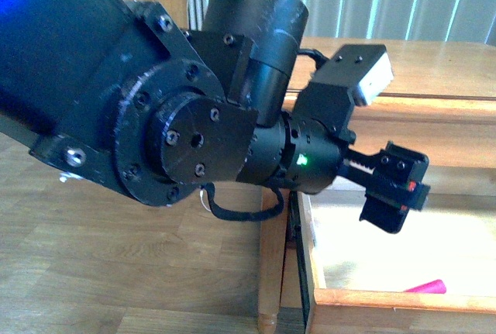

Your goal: Place pink marker in drawer with both arms

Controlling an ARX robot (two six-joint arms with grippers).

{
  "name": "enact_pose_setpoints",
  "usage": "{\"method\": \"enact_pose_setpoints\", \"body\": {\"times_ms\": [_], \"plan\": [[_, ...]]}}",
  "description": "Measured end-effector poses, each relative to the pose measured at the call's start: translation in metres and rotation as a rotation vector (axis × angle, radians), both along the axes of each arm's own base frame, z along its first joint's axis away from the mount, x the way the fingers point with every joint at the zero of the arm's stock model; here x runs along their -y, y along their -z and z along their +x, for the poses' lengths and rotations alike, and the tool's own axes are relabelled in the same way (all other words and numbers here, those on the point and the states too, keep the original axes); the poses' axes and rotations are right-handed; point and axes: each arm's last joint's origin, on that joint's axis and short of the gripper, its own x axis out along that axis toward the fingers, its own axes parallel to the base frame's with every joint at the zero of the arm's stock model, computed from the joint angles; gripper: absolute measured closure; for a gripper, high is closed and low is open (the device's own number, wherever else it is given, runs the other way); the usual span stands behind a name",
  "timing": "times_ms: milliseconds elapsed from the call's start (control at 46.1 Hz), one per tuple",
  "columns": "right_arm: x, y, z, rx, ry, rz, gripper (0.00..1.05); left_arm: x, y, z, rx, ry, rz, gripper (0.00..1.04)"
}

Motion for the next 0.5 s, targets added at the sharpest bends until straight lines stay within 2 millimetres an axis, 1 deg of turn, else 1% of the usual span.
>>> {"method": "enact_pose_setpoints", "body": {"times_ms": [65,108,217,325,390,499], "plan": [[0.0,0.0,0.0,0.0,0.0,0.0,0.08,-0.005,-0.008,0.0,0.014,-0.048,-0.003,0.1],[0.0,0.0,0.0,0.0,0.0,0.0,0.08,-0.012,-0.015,0.0,0.028,-0.115,-0.002,0.05],[0.0,0.0,0.0,0.0,0.0,0.0,0.08,-0.028,-0.027,-0.002,0.046,-0.228,-0.005,0.07],[0.0,0.0,0.0,0.0,0.0,0.0,0.08,-0.056,-0.032,-0.015,0.056,-0.371,0.003,0.06],[0.0,0.0,0.0,0.0,0.0,0.0,0.08,-0.075,-0.037,-0.027,0.068,-0.455,-0.002,0.06],[0.0,0.0,0.0,0.0,0.0,0.0,0.08,-0.096,-0.046,-0.046,0.083,-0.54,-0.022,0.06]]}}
